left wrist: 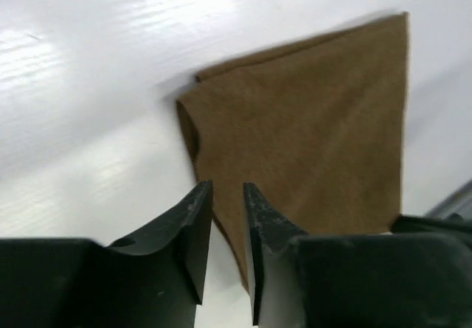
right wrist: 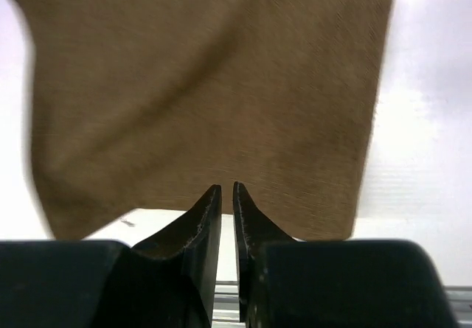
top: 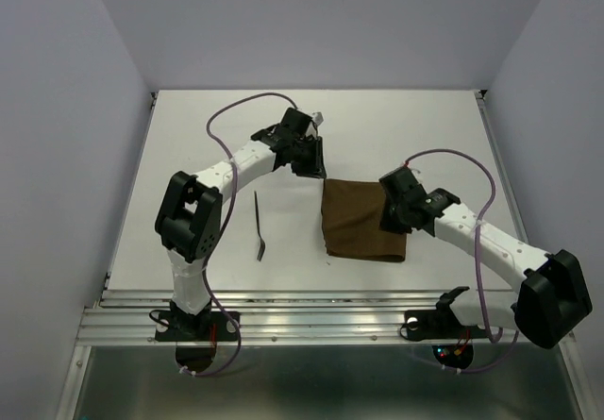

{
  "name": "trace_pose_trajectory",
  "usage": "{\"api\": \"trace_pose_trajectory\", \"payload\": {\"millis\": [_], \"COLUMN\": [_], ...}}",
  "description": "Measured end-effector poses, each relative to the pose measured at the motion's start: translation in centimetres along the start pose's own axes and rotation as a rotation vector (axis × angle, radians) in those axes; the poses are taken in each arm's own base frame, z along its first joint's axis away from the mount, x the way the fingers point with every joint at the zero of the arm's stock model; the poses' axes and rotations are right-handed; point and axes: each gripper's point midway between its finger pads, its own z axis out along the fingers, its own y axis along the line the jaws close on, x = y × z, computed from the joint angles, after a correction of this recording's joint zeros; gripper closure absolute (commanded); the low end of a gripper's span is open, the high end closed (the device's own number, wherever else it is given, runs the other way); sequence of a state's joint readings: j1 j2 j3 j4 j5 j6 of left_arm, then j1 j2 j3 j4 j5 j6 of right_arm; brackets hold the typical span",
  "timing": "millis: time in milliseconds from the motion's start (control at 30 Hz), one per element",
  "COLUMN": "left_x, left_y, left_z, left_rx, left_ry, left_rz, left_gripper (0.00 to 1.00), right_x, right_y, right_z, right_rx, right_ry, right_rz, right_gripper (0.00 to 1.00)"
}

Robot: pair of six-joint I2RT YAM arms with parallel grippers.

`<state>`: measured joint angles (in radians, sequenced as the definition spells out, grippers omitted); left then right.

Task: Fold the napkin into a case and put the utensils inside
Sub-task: Smooth out the square-folded napkin at the center of the board.

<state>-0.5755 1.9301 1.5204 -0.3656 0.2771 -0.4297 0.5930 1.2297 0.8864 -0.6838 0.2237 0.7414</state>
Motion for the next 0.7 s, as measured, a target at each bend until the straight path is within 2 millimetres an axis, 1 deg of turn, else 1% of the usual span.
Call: {"api": "trace_pose_trajectory", "payload": {"millis": [33, 100, 167, 233, 300, 367, 433, 467, 500, 533, 600, 700], "left_x": [0.1, 1.1, 3.5, 6.5, 10.2, 12.6, 13.9, 14.3, 14.6, 14.8, 14.6, 14.4], "left_y": [-0.7, -2.2, -3.1, -3.0, -2.0, -0.5, 0.5, 1.0, 1.4, 1.2, 1.2, 1.2], "left_z": [-0.4, -0.9, -0.9, -0.5, 0.0, 0.5, 1.0, 1.3, 1.6, 1.8, 1.9, 1.9], "left_rx": [0.017, 0.065, 0.106, 0.123, 0.115, 0.087, 0.065, 0.053, 0.043, 0.054, 0.059, 0.057], "left_ry": [-0.004, 0.005, 0.048, 0.110, 0.199, 0.261, 0.295, 0.308, 0.318, 0.329, 0.323, 0.318], "left_rz": [0.011, 0.037, 0.055, 0.060, 0.049, 0.030, 0.017, 0.009, 0.002, -0.007, -0.010, -0.006], "left_gripper": [0.77, 0.84, 0.86, 0.87, 0.88, 0.89, 0.90, 0.92, 0.92, 0.92, 0.92, 0.92], "right_x": [0.8, 2.4, 3.4, 4.2, 5.0, 6.0, 7.1, 7.6, 7.6, 7.5, 7.3, 6.7], "right_y": [-0.8, -2.5, -3.7, -4.8, -5.7, -6.4, -7.1, -7.4, -7.6, -7.8, -8.2, -9.0], "right_z": [0.4, 1.3, 1.8, 2.3, 2.7, 3.2, 3.7, 3.9, 4.0, 4.0, 3.9, 3.3], "right_rx": [0.017, 0.054, 0.079, 0.108, 0.137, 0.167, 0.201, 0.221, 0.231, 0.243, 0.271, 0.323], "right_ry": [0.027, 0.076, 0.106, 0.128, 0.149, 0.176, 0.204, 0.214, 0.211, 0.203, 0.188, 0.164], "right_rz": [0.007, 0.024, 0.050, 0.088, 0.122, 0.151, 0.177, 0.189, 0.200, 0.210, 0.219, 0.212], "right_gripper": [0.83, 0.83, 0.81, 0.80, 0.80, 0.80, 0.80, 0.80, 0.80, 0.80, 0.80, 0.81]}}
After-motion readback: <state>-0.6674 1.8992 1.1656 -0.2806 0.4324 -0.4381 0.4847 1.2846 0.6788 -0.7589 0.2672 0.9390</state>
